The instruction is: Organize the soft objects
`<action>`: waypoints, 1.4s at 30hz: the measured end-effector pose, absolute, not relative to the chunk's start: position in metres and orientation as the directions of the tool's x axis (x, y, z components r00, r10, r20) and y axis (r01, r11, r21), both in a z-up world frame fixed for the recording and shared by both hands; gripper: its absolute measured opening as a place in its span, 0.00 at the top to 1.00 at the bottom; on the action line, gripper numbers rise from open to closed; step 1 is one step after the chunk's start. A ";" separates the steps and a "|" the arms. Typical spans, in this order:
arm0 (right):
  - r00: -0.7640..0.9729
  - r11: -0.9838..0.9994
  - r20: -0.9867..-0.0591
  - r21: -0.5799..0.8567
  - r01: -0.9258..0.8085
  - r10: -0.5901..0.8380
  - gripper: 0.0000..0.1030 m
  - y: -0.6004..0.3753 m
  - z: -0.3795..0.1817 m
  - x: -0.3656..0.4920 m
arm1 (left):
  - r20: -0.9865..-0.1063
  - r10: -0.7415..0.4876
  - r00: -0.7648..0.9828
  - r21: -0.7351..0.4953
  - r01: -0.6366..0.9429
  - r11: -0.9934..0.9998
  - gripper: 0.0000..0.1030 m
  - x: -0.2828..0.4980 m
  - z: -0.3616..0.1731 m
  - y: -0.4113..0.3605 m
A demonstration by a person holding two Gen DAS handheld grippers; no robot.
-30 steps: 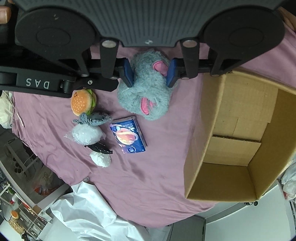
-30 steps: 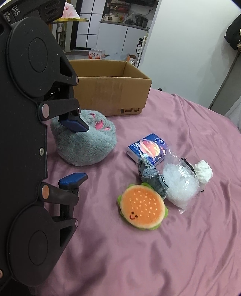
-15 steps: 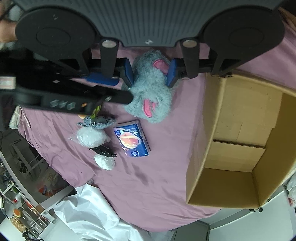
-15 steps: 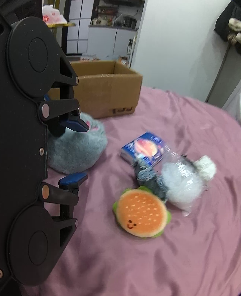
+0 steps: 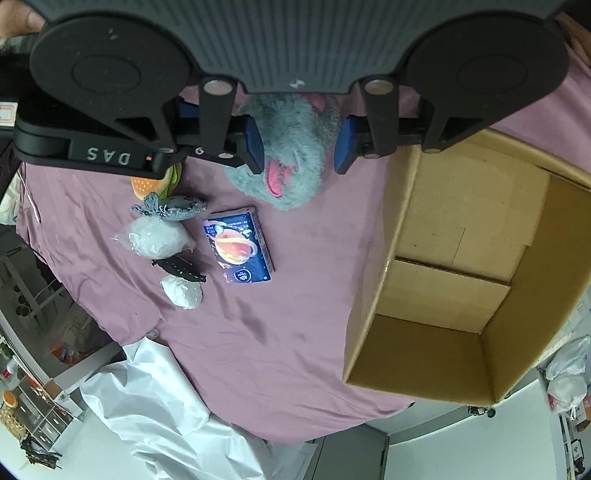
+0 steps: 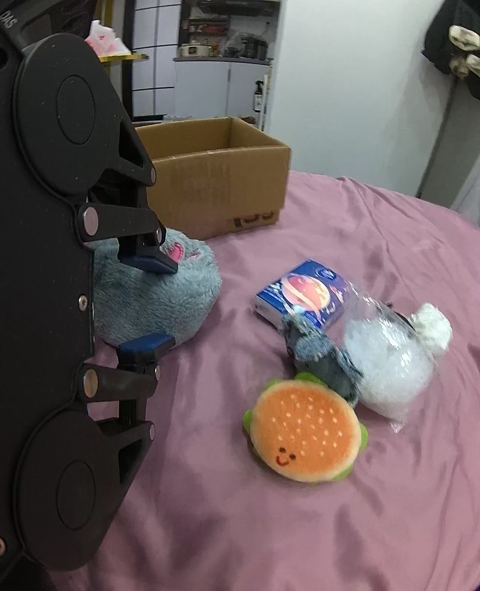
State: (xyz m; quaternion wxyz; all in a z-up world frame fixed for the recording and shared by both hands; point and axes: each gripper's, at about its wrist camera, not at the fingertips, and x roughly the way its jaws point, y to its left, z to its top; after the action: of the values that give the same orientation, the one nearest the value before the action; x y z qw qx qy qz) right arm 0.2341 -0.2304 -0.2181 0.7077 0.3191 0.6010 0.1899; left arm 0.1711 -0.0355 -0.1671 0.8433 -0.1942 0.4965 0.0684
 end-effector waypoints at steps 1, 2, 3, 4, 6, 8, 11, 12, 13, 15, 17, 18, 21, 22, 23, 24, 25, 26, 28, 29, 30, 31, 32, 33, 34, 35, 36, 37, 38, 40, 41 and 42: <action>0.204 0.721 -0.728 0.682 0.124 0.654 0.62 -0.231 -0.219 0.235 | -0.865 -0.071 0.497 -0.255 -0.313 0.915 0.62 0.171 -0.167 -0.036; 0.202 0.717 -0.727 0.685 0.133 0.657 0.60 -0.232 -0.220 0.236 | -0.865 -0.065 0.498 -0.248 -0.311 0.917 0.62 0.172 -0.168 -0.038; 0.202 0.712 -0.725 0.687 0.143 0.659 0.57 -0.233 -0.222 0.236 | -0.867 -0.061 0.495 -0.239 -0.305 0.922 0.62 0.172 -0.168 -0.039; 0.202 0.708 -0.722 0.690 0.149 0.662 0.51 -0.233 -0.222 0.237 | -0.869 -0.062 0.491 -0.236 -0.301 0.924 0.62 0.172 -0.169 -0.041; 0.216 0.703 -0.717 0.695 0.151 0.663 0.50 -0.233 -0.221 0.237 | -0.870 -0.072 0.487 -0.243 -0.298 0.923 0.63 0.172 -0.170 -0.043; 0.224 0.696 -0.711 0.701 0.153 0.666 0.50 -0.233 -0.220 0.238 | -0.867 -0.076 0.492 -0.250 -0.298 0.921 0.64 0.170 -0.170 -0.044; 0.218 0.705 -0.720 0.692 0.155 0.659 0.51 -0.232 -0.222 0.238 | -0.867 -0.090 0.490 -0.267 -0.305 0.914 0.64 0.169 -0.172 -0.046; 0.210 0.709 -0.725 0.687 0.156 0.656 0.51 -0.231 -0.224 0.238 | -0.870 -0.081 0.486 -0.255 -0.305 0.918 0.64 0.169 -0.173 -0.048; 0.205 0.711 -0.727 0.685 0.158 0.655 0.59 -0.230 -0.226 0.238 | -0.872 -0.077 0.484 -0.249 -0.303 0.920 0.64 0.168 -0.173 -0.049; 0.198 0.705 -0.723 0.691 0.162 0.662 0.67 -0.230 -0.229 0.239 | -0.871 -0.074 0.485 -0.246 -0.301 0.921 0.65 0.167 -0.172 -0.051; 0.203 0.710 -0.723 0.689 0.146 0.660 0.71 -0.228 -0.227 0.238 | -0.871 -0.067 0.486 -0.240 -0.303 0.922 0.72 0.166 -0.170 -0.052; 0.207 0.712 -0.723 0.689 0.137 0.659 0.72 -0.228 -0.225 0.237 | -0.871 -0.062 0.487 -0.237 -0.307 0.922 0.75 0.166 -0.169 -0.052; 0.225 0.708 -0.714 0.696 0.119 0.664 0.75 -0.231 -0.220 0.233 | -0.865 -0.076 0.497 -0.260 -0.313 0.913 0.82 0.165 -0.162 -0.048; 0.232 0.699 -0.704 0.705 0.117 0.671 0.75 -0.233 -0.217 0.232 | -0.861 -0.080 0.503 -0.266 -0.311 0.912 0.84 0.165 -0.158 -0.046; 0.239 0.692 -0.695 0.713 0.113 0.678 0.75 -0.234 -0.215 0.230 | -0.857 -0.083 0.509 -0.271 -0.307 0.912 0.85 0.164 -0.155 -0.045; 0.246 0.685 -0.686 0.721 0.106 0.684 0.76 -0.235 -0.212 0.228 | -0.852 -0.087 0.516 -0.277 -0.303 0.912 0.86 0.162 -0.151 -0.044; 0.252 0.682 -0.680 0.725 0.096 0.688 0.76 -0.237 -0.208 0.227 | -0.848 -0.092 0.521 -0.282 -0.299 0.912 0.87 0.161 -0.148 -0.042; 0.258 0.682 -0.677 0.726 0.082 0.689 0.76 -0.237 -0.204 0.225 | -0.845 -0.095 0.526 -0.287 -0.295 0.911 0.87 0.159 -0.144 -0.041; 0.269 0.683 -0.669 0.729 0.053 0.693 0.76 -0.236 -0.196 0.223 | -0.839 -0.097 0.535 -0.290 -0.289 0.912 0.87 0.157 -0.137 -0.040; 0.274 0.680 -0.663 0.732 0.043 0.697 0.76 -0.235 -0.192 0.222 | -0.836 -0.097 0.541 -0.291 -0.286 0.913 0.87 0.156 -0.134 -0.039; 0.281 0.676 -0.657 0.736 0.035 0.700 0.76 -0.235 -0.188 0.221 | -0.831 -0.100 0.548 -0.296 -0.282 0.913 0.87 0.154 -0.130 -0.038; 0.288 0.675 -0.653 0.737 0.027 0.701 0.76 -0.235 -0.184 0.220 | -0.826 -0.104 0.554 -0.301 -0.278 0.912 0.88 0.153 -0.127 -0.037; 0.295 0.674 -0.649 0.738 0.020 0.702 0.76 -0.235 -0.181 0.219 | -0.822 -0.108 0.560 -0.306 -0.274 0.912 0.88 0.152 -0.123 -0.037; 0.302 0.672 -0.643 0.741 0.012 0.704 0.76 -0.236 -0.176 0.219 | -0.817 -0.109 0.566 -0.309 -0.271 0.912 0.88 0.150 -0.119 -0.036; 0.309 0.670 -0.638 0.742 0.004 0.705 0.76 -0.235 -0.172 0.219 | -0.812 -0.109 0.573 -0.312 -0.268 0.912 0.88 0.149 -0.114 -0.035; 0.317 0.669 -0.634 0.743 -0.004 0.705 0.76 -0.234 -0.167 0.218 | -0.808 -0.109 0.579 -0.313 -0.265 0.912 0.88 0.149 -0.110 -0.034; 0.325 0.669 -0.630 0.743 -0.011 0.705 0.76 -0.232 -0.164 0.217 | -0.802 -0.107 0.587 -0.314 -0.263 0.913 0.88 0.148 -0.106 -0.033; 0.333 0.668 -0.625 0.744 -0.018 0.706 0.76 -0.230 -0.160 0.216 | -0.797 -0.103 0.595 -0.313 -0.261 0.913 0.88 0.147 -0.101 -0.032; 0.340 0.668 -0.621 0.744 -0.028 0.706 0.76 -0.227 -0.155 0.214 | -0.793 -0.100 0.602 -0.311 -0.259 0.914 0.88 0.146 -0.097 -0.030; 0.352 0.666 -0.613 0.744 -0.043 0.707 0.76 -0.222 -0.145 0.213 | -0.783 -0.093 0.616 -0.309 -0.254 0.917 0.88 0.144 -0.087 -0.026; 0.357 0.666 -0.609 0.744 -0.052 0.708 0.76 -0.219 -0.140 0.213 | -0.778 -0.092 0.622 -0.310 -0.252 0.917 0.88 0.144 -0.083 -0.024; 0.362 0.666 -0.605 0.744 -0.061 0.709 0.76 -0.217 -0.135 0.212 | -0.772 -0.091 0.629 -0.312 -0.250 0.917 0.88 0.143 -0.079 -0.021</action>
State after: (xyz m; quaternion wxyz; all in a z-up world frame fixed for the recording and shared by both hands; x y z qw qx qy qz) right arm 0.2125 -0.2169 -0.1354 0.7602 0.3210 0.5049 0.2533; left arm 0.1428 -0.0207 -0.0790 0.8804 -0.1990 0.4282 0.0451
